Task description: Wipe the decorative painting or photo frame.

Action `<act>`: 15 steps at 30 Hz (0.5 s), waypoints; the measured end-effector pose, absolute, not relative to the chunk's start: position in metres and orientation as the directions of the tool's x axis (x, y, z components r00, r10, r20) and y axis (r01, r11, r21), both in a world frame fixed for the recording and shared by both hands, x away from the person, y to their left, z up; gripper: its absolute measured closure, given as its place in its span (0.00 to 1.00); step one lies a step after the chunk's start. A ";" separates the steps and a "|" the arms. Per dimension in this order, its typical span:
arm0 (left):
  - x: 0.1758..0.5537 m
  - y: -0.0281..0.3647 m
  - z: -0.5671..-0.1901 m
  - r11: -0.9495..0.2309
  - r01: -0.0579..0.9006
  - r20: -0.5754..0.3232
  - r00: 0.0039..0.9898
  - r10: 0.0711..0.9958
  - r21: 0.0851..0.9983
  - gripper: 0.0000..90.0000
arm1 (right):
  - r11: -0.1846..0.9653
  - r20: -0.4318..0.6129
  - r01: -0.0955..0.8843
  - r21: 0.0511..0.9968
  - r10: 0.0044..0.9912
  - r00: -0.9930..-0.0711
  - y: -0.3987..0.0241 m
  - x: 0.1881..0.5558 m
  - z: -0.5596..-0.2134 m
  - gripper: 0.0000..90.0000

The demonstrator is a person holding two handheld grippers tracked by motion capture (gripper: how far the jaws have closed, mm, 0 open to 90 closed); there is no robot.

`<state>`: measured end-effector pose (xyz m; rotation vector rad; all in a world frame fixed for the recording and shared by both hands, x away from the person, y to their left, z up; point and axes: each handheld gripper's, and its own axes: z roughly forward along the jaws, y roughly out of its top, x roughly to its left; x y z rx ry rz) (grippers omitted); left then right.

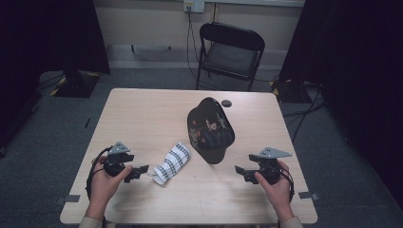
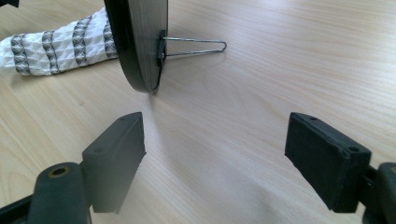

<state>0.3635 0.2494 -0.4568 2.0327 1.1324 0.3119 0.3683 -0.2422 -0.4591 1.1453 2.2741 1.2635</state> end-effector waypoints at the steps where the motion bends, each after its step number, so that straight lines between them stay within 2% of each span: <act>1: 0.363 0.250 -0.458 -0.303 0.621 -0.152 0.571 0.806 0.723 0.22 | 0.303 0.104 0.498 0.812 0.765 -0.635 -0.243 0.368 -0.459 0.22; 15: 0.363 0.264 -0.462 -0.306 0.629 -0.143 0.560 0.816 0.715 0.21 | 0.304 0.106 0.513 0.803 0.774 -0.625 -0.254 0.368 -0.463 0.22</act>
